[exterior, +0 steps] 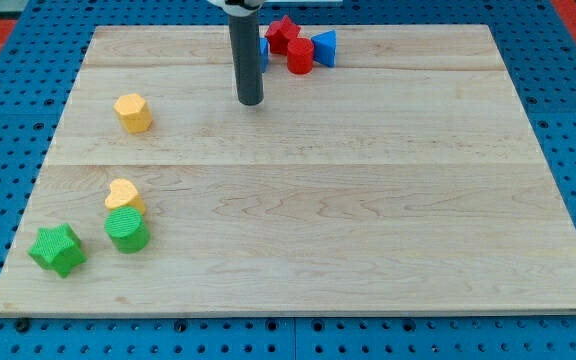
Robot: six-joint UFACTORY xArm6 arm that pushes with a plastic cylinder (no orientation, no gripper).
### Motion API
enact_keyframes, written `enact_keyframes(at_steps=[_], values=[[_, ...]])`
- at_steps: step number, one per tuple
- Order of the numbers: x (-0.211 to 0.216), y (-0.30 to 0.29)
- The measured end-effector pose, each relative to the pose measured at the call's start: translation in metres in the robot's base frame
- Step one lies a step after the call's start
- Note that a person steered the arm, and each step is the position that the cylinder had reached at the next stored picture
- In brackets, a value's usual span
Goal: Separate the heart from the green circle
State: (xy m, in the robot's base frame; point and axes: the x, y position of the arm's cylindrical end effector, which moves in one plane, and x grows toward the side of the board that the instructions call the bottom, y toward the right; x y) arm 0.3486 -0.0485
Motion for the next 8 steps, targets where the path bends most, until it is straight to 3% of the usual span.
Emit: enact_keyframes(at_steps=[4, 5, 8], values=[[-0.005, -0.001], [0.02, 0.022], [0.07, -0.168]])
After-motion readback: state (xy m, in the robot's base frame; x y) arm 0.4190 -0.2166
